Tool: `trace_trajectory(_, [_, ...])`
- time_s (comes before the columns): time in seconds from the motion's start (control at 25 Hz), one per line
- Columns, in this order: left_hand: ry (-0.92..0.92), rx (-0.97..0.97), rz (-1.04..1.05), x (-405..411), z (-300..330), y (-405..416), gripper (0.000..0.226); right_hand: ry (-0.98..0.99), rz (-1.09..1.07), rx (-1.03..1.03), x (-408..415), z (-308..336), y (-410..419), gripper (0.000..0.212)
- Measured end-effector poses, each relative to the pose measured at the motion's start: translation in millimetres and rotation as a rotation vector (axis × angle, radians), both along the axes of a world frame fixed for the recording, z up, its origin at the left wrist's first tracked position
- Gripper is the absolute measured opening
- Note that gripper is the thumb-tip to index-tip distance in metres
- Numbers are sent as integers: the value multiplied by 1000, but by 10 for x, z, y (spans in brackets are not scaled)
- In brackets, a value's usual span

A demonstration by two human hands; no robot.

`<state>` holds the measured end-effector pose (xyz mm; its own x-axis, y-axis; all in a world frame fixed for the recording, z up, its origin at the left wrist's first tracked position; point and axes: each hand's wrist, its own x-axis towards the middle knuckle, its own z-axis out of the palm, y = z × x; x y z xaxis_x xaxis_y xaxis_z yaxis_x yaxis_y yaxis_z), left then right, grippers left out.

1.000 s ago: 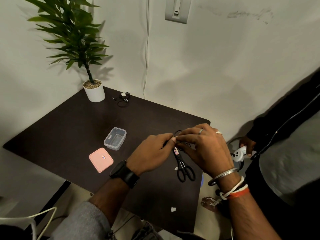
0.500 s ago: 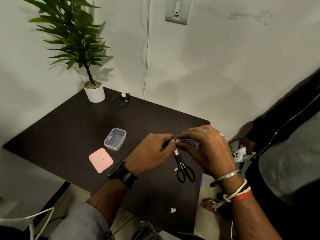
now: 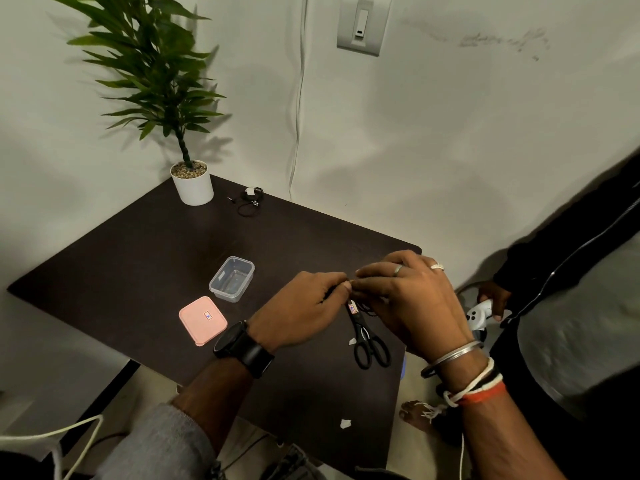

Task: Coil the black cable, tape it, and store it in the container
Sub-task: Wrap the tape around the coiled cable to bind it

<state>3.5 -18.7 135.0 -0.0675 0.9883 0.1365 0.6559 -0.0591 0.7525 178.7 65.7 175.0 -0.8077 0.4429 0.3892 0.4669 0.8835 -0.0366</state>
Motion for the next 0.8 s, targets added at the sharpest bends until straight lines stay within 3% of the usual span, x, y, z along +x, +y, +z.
trace_trajectory(0.12, [34,4,-56,-12,22,-26,23,-32,71,-76,2,90,54,11])
trace_trajectory(0.24, [51,47,-52,-20,74,-16,26,-68,86,-141,-16,188,94,19])
trace_trajectory(0.52, [-20,91,4,26,82,-42,38,75,5,-404,42,181,106,10])
trace_trajectory(0.8, [-62,64,-23,67,50,-31,35,74,-99,-406,35,212,49,13])
